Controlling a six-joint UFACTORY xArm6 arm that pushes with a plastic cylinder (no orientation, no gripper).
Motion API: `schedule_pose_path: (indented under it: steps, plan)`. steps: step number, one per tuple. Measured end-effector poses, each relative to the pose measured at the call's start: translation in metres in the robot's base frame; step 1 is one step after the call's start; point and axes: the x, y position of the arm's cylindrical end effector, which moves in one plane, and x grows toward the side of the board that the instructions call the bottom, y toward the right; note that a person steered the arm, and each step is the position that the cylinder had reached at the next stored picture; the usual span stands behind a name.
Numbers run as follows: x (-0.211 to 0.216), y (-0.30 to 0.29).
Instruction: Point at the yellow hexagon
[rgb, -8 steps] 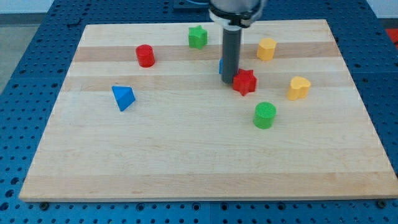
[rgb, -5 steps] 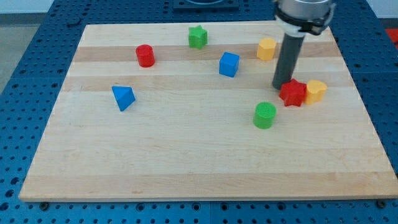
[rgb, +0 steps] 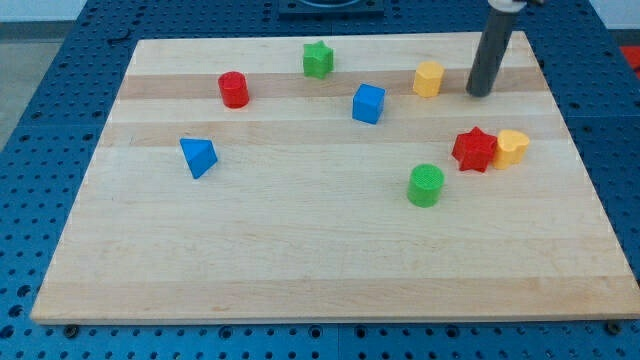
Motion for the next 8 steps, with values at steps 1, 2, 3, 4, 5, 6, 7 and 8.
schedule_pose_path:
  steps: [1,2,3,4,5,6,7,8]
  plan:
    - [-0.061,-0.021]
    - [-0.088,-0.074]
    - [-0.082,-0.130]
    - [-0.055,-0.143]
    - [-0.036,-0.126]
    - [-0.022,-0.101]
    - [-0.013,-0.058]
    - [-0.002,-0.013]
